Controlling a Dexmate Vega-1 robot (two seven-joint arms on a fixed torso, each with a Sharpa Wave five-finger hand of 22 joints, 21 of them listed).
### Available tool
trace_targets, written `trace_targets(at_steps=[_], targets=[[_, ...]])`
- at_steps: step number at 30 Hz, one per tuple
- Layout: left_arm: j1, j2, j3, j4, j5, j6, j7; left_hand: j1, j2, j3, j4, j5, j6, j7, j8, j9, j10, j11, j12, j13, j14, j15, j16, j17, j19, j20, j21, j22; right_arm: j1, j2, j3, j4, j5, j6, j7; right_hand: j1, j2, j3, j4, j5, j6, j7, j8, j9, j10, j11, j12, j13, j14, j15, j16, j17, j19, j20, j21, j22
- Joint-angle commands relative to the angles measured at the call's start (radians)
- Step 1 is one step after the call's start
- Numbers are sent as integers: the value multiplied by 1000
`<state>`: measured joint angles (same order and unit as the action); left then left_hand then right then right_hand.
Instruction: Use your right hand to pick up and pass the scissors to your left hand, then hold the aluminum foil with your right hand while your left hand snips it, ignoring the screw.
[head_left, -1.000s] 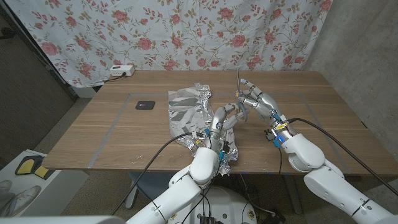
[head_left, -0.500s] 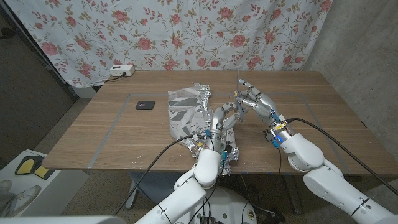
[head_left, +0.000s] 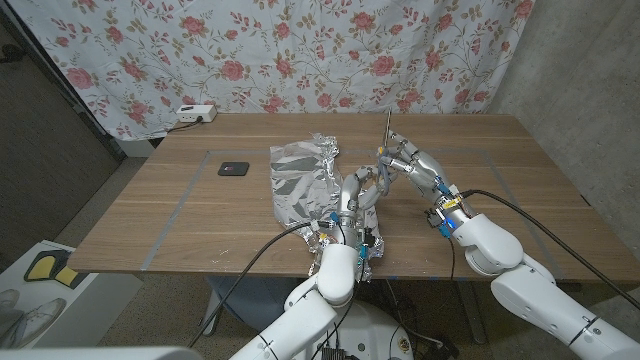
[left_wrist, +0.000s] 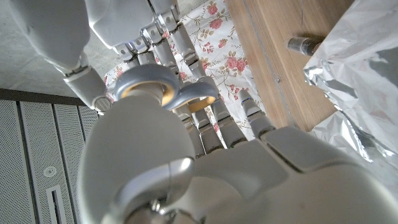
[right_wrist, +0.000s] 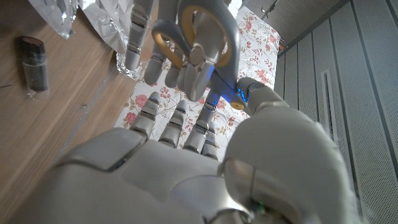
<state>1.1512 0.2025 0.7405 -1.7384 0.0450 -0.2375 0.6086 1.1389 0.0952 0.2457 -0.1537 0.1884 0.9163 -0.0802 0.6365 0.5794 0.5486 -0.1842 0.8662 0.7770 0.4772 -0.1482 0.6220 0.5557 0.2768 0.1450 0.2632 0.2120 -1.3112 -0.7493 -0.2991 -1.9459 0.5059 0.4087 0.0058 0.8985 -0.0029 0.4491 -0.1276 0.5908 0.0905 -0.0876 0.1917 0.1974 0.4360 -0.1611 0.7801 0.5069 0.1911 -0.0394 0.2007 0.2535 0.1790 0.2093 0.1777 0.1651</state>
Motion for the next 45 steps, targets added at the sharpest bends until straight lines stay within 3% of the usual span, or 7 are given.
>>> trace_targets(at_steps=[1,2,5,6,13,16,45], targets=[[6,-4,-7,9,-28,-11,-9,-2,17,5,6,-4,-8,9,5,43,18,-15,140,171,-3,5,-10,-3,3,8,3,4,0,-17,7,-8,13,-19,2,-44,-27,-40,11,-82,-5,9,-1,2,-38,11,-16,-9,-24,-34,9,5,-11,4,7,6],[5,-2,-8,9,-32,-12,-13,-2,16,5,5,-5,-7,8,7,42,17,-16,140,170,-2,4,-13,-4,3,6,3,5,1,-17,6,-7,10,-18,3,-50,-31,-46,12,-98,-7,11,-1,2,-39,21,-18,-13,-24,-34,10,5,-12,4,7,6],[2,0,-10,14,-40,-18,-22,-6,27,10,10,-7,-26,17,6,35,-3,-6,139,179,-8,11,-28,-8,-2,14,2,6,4,-22,5,-12,10,-30,3,-112,-46,-91,31,-210,-15,16,1,2,-83,45,-50,-36,-49,-25,13,7,-18,5,8,6],[2,0,-10,16,-41,-21,-23,-6,30,12,10,-7,-32,16,6,33,-5,-3,138,179,-10,11,-34,-9,-4,15,2,6,5,-22,4,-11,11,-30,6,-137,-48,-108,37,-267,-31,21,2,2,-111,69,-78,-51,-75,-11,13,7,-26,5,7,7],[2,-1,-17,20,-52,-34,-28,-7,30,15,8,-8,-28,12,18,25,-2,-9,135,169,-1,6,-46,-13,-4,11,4,7,2,-25,10,-9,17,-34,1,-222,-68,-164,54,-378,-59,30,9,2,-238,137,-200,-108,-154,41,14,5,-61,6,5,7],[5,-1,-20,13,-45,-36,-20,-7,29,15,7,-9,-26,8,21,23,2,-10,134,165,3,4,-45,-11,-3,9,5,7,-2,-27,20,-7,16,-34,-8,-247,-73,-178,61,-387,-61,32,10,2,-256,155,-222,-120,-168,51,15,4,-70,6,4,7],[62,50,-69,-159,-16,25,6,0,17,5,0,-11,-15,9,46,-5,26,-17,137,146,23,-1,-39,2,3,6,11,9,-20,-28,40,25,51,-81,-37,-267,-62,-186,67,-395,-72,35,11,1,-261,161,-250,-138,-185,63,18,2,-85,6,5,8]])
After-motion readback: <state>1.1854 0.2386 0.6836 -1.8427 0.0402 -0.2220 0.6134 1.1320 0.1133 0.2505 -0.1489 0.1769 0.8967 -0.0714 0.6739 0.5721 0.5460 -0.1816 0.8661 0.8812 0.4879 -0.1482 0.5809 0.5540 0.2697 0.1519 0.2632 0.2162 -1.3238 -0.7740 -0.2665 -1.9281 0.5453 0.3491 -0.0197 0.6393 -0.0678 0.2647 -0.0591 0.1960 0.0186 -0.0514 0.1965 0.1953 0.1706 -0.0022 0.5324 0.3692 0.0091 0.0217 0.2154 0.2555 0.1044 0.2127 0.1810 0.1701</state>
